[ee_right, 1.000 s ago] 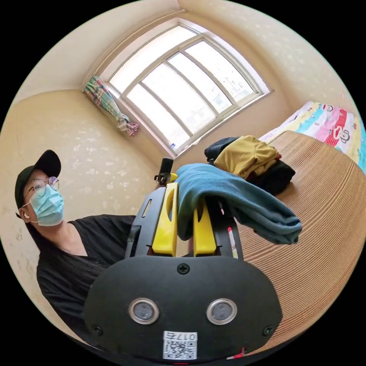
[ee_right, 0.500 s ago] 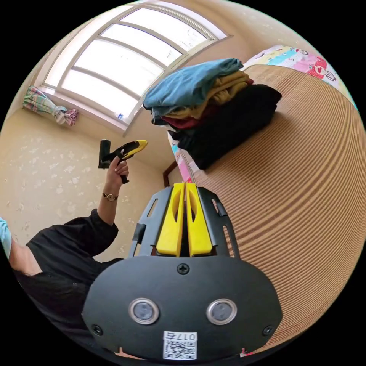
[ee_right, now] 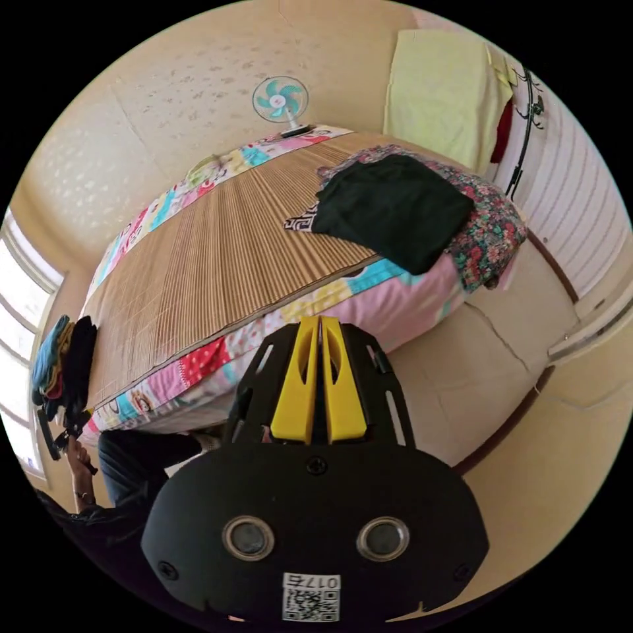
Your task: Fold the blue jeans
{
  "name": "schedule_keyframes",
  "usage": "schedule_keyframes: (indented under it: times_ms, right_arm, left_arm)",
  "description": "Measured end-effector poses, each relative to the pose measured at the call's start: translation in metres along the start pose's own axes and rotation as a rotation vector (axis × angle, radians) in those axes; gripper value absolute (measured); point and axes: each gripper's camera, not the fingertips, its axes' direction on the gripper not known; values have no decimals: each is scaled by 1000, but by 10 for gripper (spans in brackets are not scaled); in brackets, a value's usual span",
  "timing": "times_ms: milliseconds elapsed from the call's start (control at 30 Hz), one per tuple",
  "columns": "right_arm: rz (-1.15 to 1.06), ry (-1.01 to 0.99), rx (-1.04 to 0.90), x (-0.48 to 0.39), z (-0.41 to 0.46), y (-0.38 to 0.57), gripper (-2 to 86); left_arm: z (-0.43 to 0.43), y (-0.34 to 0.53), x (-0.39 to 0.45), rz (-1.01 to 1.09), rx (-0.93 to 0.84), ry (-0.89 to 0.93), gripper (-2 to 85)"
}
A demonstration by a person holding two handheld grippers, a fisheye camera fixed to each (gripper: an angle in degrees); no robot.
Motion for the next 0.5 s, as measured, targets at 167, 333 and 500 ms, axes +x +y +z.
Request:
schedule_keyframes:
  times_ms: [167, 333, 500]
  right_arm:
    - [111, -7, 42, 88, 22, -80, 61]
    - [286, -109, -70, 120, 102, -125, 54]
    - [166, -385, 152, 13, 47, -81, 18]
  left_arm:
    - [24, -31, 80, 107, -37, 58, -10]
    - [35, -26, 117, 129, -61, 111, -10]
    - [52, -17, 96, 75, -133, 25, -10]
